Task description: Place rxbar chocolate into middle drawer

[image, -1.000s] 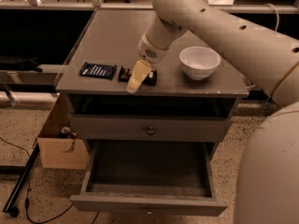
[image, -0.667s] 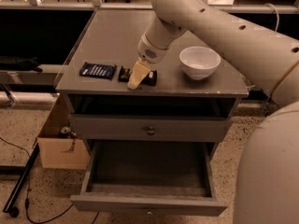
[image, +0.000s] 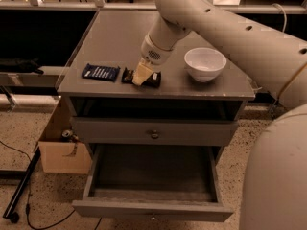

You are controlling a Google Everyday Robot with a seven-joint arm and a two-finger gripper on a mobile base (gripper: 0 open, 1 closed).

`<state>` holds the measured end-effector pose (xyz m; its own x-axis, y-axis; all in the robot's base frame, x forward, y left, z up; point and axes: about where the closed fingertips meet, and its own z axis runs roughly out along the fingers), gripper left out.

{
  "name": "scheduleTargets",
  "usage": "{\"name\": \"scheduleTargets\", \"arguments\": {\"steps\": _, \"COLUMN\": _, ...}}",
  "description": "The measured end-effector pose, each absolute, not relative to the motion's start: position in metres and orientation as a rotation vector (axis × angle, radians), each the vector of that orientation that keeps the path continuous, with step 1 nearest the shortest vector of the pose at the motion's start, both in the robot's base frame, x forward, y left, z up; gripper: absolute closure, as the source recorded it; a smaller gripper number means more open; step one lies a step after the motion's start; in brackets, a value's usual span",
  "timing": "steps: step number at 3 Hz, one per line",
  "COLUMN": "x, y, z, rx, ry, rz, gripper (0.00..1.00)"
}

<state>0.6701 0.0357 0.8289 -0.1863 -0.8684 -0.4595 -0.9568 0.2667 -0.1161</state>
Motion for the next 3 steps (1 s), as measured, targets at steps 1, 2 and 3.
{"name": "scheduleTargets", "arguments": {"steps": 1, "x": 0.6701, "y": 0.0357, "z": 0.8289, "rx": -1.649, "ry": 2.109, "rz": 0.273, "gripper": 0.97}}
{"name": "scheduleTargets", "arguments": {"steps": 2, "x": 0.6701, "y": 0.0357, "z": 0.8289, "rx": -1.649, "ry": 2.109, "rz": 0.273, "gripper": 1.0}}
{"name": "scheduleTargets", "arguments": {"steps": 3, "x": 0.67, "y": 0.0357, "z": 0.8289, "rx": -1.65, "ry": 2.109, "rz": 0.273, "gripper": 1.0}}
